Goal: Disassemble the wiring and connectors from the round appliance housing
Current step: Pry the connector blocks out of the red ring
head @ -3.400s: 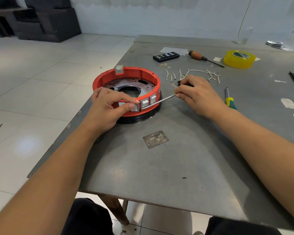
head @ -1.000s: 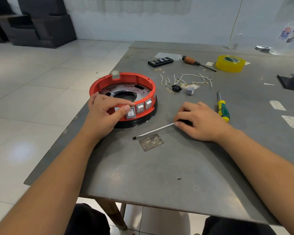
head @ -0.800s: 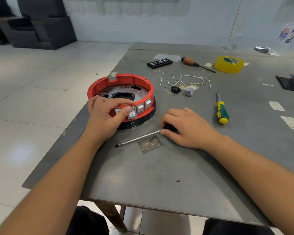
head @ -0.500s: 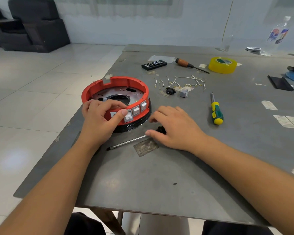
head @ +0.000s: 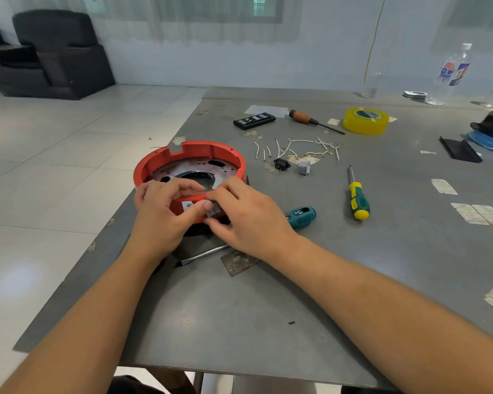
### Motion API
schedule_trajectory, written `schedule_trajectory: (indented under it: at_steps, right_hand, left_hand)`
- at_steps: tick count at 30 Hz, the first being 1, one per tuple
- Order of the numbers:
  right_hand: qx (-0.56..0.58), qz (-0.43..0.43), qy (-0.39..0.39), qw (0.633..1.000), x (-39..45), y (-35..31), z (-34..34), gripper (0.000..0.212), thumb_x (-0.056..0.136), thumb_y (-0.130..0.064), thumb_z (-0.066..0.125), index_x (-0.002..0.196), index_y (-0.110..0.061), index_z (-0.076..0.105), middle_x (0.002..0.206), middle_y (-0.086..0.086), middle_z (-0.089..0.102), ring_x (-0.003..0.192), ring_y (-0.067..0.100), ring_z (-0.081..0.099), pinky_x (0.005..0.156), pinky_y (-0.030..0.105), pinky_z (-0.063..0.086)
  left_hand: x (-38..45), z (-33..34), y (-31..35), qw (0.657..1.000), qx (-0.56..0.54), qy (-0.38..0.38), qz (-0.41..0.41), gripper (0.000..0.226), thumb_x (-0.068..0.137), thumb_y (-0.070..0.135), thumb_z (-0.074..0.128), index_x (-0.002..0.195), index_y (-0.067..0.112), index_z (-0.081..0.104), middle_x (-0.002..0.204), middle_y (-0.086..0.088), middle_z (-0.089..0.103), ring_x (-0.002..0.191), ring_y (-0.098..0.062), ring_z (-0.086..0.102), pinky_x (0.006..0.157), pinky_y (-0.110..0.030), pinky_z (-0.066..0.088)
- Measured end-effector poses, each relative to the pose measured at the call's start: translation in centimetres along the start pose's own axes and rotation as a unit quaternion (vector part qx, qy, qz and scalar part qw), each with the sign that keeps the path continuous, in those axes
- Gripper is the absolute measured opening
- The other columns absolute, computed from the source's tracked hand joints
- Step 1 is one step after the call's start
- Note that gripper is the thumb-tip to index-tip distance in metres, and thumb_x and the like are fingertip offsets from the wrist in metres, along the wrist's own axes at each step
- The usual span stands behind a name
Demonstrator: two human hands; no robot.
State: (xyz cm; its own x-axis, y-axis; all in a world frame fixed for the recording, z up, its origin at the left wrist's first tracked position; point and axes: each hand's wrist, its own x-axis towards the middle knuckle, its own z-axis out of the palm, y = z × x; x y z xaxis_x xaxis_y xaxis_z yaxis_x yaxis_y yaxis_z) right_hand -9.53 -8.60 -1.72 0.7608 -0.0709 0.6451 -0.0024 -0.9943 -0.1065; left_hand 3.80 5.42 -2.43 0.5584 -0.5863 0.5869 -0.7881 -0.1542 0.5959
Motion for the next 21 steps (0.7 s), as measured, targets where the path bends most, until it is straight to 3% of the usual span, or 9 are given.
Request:
schedule_trajectory:
  at_steps: [3,6,9,12,14,16,19,21]
  right_hand:
    - [0.037,0.005,-0.002,0.999,-0.1,0.1,-0.1,0.029,0.089,-0.029,0.069,0.112,-0.012,0.066,0.108,0.005,0.058,0.090,0.021,0.060,0.064,0.037,0.055]
    - [0.057,0.008,0.000,0.998,-0.4,0.2,-0.4,0.029,0.088,-0.028,0.069,0.110,-0.011,0.065,0.107,0.004,0.057,0.087,0.018,0.057,0.066,0.035,0.054]
    - [0.111,0.043,0.015,0.993,-1.0,0.9,-0.9,0.028,0.085,-0.027,0.071,0.109,-0.014,0.065,0.105,-0.004,0.056,0.083,0.008,0.055,0.072,0.024,0.052]
    - [0.169,0.145,0.049,0.974,-1.2,2.8,-1.7,0.020,0.082,-0.025,0.074,0.097,-0.017,0.065,0.093,-0.008,0.056,0.073,0.004,0.054,0.071,0.018,0.049]
    - [0.215,0.252,0.070,0.941,-0.9,4.8,-2.5,0.015,0.082,-0.028,0.076,0.092,-0.023,0.065,0.086,-0.010,0.061,0.069,0.002,0.057,0.066,0.014,0.048]
    - [0.256,0.338,0.071,0.903,-0.4,7.4,-3.5,0.018,0.083,-0.029,0.076,0.098,-0.030,0.066,0.087,-0.012,0.065,0.067,-0.004,0.059,0.063,0.010,0.047]
    - [0.220,0.395,0.046,0.891,0.3,12.0,-5.0,0.027,0.084,-0.025,0.077,0.110,-0.028,0.070,0.092,-0.010,0.067,0.075,-0.004,0.064,0.063,0.010,0.046]
    - [0.163,0.426,0.034,0.889,0.9,14.8,-6.1,0.025,0.084,-0.023,0.078,0.108,-0.022,0.072,0.094,-0.006,0.067,0.089,0.010,0.067,0.070,0.020,0.048]
  left_hand:
    - [0.0,0.0,-0.1,1.000,0.004,-0.018,0.000,0.045,0.077,0.070,0.063,0.111,0.040,0.065,0.108,0.021,0.063,0.123,-0.020,0.049,0.105,-0.007,0.014]
    - [0.0,-0.1,-0.1,1.000,0.014,-0.014,0.005,0.039,0.084,0.069,0.052,0.110,0.042,0.065,0.100,0.027,0.060,0.119,-0.016,0.045,0.104,-0.006,0.012]
    - [-0.1,0.2,-0.2,1.000,0.014,0.004,0.009,0.025,0.102,0.055,0.038,0.108,0.049,0.062,0.089,0.028,0.056,0.106,-0.006,0.039,0.106,-0.023,0.018]
    - [-0.3,0.4,-0.1,0.999,0.032,0.012,0.002,0.025,0.106,0.041,0.041,0.113,0.047,0.065,0.091,0.024,0.053,0.102,0.000,0.033,0.109,-0.036,0.019]
    - [-0.3,0.5,0.1,0.999,0.035,0.009,0.005,0.025,0.104,0.040,0.046,0.115,0.047,0.067,0.092,0.025,0.056,0.103,0.001,0.033,0.110,-0.037,0.018]
    - [-0.3,0.6,0.1,0.999,0.041,0.009,0.013,0.025,0.103,0.040,0.049,0.115,0.045,0.070,0.091,0.027,0.058,0.103,0.003,0.035,0.110,-0.037,0.018]
    - [-0.3,0.9,0.0,0.998,0.057,0.016,0.012,0.028,0.102,0.040,0.049,0.114,0.038,0.075,0.091,0.031,0.056,0.103,0.004,0.034,0.109,-0.038,0.019]
    - [-0.2,1.0,-0.1,0.998,0.062,0.020,0.007,0.029,0.102,0.041,0.049,0.113,0.036,0.076,0.090,0.031,0.054,0.102,0.004,0.034,0.108,-0.040,0.021]
